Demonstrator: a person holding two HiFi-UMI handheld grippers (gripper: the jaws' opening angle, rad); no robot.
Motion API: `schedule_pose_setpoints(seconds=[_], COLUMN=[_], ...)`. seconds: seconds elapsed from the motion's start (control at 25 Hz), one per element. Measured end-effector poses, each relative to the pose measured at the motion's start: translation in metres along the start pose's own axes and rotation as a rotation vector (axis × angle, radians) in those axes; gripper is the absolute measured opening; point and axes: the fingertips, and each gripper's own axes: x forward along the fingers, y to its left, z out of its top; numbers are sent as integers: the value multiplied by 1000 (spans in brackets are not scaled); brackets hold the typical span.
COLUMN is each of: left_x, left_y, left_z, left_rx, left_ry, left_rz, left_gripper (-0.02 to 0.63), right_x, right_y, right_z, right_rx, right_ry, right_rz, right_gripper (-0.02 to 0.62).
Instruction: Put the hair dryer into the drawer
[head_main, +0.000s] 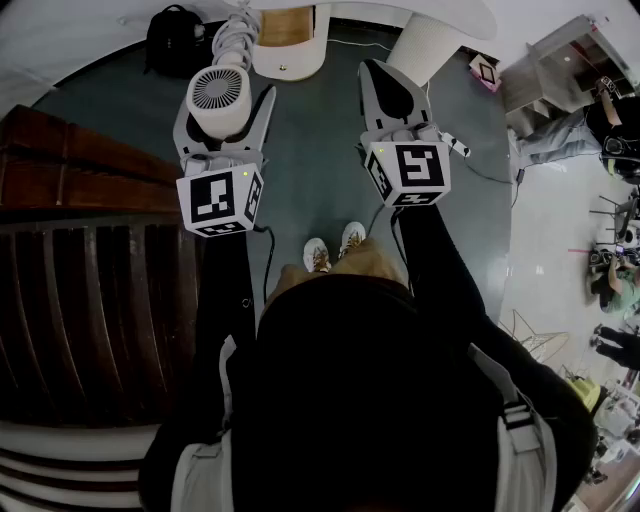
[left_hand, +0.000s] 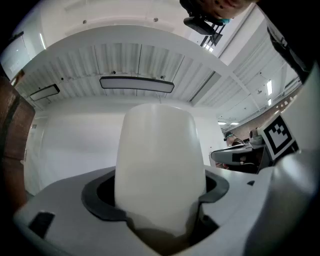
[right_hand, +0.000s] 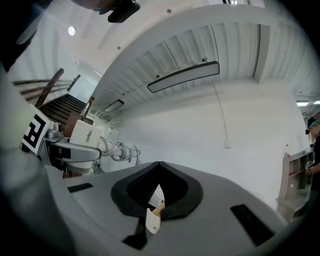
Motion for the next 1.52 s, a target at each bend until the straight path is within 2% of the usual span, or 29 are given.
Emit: schedule_pose_setpoints(seconds=[0.96,1.52], left_x=[4,28], left_y=[4,14], left_z=[-5,-22], left_rx=[17,27], left_ry=[11,43], left_rz=[-20,-6], left_gripper=[400,400], right_x=[9,44], right_y=[5,-9], right_z=[-7,-12], right_rx=[35,83], right_ry=[0,-63], right_rz=[8,38], right_gripper=[25,25])
